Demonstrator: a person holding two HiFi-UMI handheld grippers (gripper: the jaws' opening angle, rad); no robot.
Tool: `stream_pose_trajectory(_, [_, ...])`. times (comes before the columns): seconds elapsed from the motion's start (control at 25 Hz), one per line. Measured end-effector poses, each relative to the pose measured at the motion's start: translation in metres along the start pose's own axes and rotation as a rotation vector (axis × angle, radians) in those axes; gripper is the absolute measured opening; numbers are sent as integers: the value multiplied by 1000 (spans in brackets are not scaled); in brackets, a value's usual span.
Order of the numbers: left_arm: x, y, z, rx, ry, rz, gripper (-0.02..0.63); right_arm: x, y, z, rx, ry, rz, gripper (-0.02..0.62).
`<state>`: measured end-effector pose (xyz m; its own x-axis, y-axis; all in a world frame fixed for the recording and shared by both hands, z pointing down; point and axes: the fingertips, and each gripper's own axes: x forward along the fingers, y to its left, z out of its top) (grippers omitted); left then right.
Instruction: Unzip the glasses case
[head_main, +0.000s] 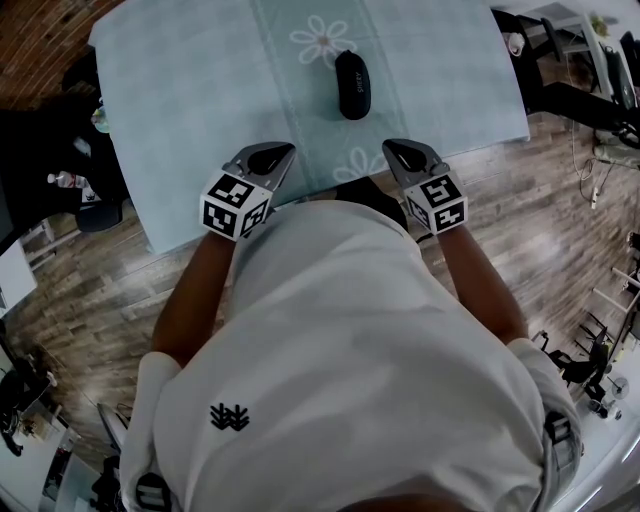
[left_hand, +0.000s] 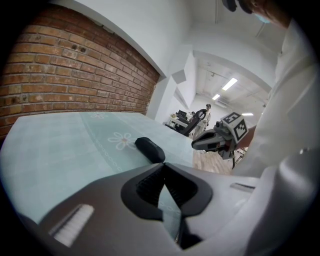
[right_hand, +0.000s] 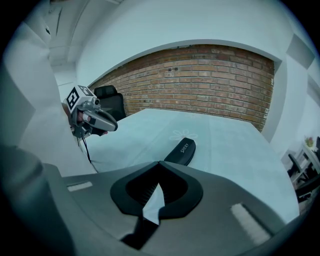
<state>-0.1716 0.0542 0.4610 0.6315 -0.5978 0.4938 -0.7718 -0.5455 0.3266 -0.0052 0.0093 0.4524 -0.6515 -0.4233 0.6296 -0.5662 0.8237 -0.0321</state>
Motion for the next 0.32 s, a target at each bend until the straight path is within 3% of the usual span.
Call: stream_pose_trajectory(0.32, [19, -4, 8, 6, 14, 17, 57, 0, -19, -4, 1, 0, 29, 0])
